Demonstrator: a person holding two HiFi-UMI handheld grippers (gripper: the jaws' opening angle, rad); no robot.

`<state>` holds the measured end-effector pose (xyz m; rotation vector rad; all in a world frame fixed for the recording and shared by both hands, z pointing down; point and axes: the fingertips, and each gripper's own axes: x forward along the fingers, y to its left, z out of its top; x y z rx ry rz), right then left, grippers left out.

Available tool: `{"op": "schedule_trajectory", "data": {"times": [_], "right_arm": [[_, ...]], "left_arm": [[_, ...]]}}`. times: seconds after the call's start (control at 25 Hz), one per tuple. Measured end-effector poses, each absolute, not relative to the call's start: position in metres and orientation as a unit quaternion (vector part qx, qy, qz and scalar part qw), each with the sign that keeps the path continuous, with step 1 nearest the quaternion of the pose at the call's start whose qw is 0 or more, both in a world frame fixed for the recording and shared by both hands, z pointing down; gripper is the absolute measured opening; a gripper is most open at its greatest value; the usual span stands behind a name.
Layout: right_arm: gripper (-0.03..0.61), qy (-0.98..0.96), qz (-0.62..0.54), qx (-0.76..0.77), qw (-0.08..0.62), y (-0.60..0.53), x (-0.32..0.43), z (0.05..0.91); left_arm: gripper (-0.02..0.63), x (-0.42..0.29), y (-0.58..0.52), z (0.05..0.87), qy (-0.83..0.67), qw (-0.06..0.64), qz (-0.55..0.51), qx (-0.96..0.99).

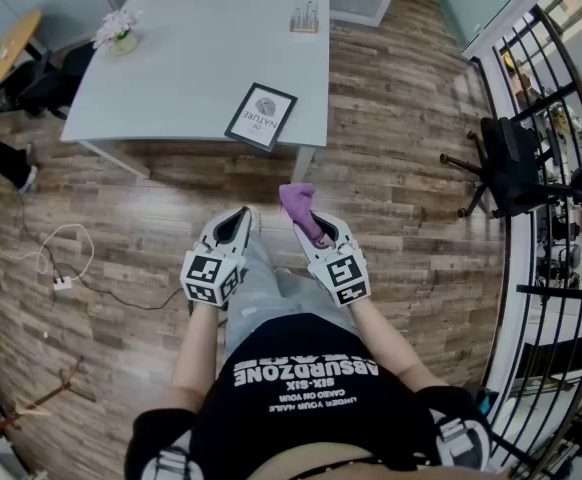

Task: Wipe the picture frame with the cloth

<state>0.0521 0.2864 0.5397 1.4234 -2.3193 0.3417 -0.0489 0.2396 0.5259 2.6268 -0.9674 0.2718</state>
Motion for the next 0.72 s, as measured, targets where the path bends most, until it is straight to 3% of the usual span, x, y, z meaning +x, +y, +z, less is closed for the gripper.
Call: {"op": "schedule_trajectory", "data": {"times": [0.72], "right_arm": [[0.137,-0.813,0.129,0.540,0.179,0.267,0.070,0.534]], "left_arm": [[0.015,-0.029,0.217,0.524,-0.311,0.151,0.115,0.931]]}}
